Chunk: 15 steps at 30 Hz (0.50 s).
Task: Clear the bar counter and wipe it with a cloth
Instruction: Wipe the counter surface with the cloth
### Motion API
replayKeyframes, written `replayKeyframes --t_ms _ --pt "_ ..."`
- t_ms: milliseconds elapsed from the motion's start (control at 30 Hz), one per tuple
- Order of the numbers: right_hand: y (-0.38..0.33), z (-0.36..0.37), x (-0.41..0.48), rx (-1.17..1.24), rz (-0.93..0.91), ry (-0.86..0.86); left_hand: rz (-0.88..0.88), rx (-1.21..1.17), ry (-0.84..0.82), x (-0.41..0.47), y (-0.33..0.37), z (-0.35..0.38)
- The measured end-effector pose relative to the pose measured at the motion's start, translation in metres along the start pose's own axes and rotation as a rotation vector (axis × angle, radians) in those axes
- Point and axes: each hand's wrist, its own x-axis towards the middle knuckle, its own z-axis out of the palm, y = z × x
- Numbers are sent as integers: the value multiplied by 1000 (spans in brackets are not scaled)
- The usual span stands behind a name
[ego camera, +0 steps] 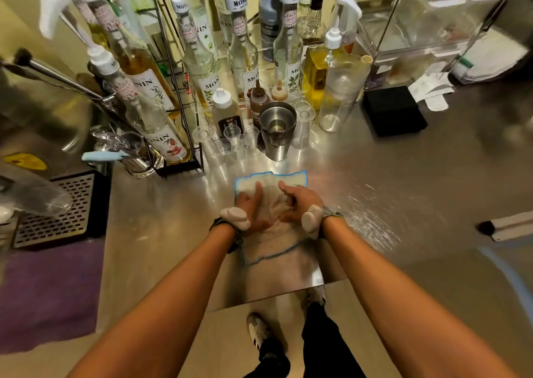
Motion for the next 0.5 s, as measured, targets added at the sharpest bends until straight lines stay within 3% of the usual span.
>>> replayKeyframes --t_ms 167,500 --pt "11 20 -29 1 81 38 72 20 -15 -23 9 19" --pt "38 28 -62 -96 4 -2 175 97 -50 -59 47 35"
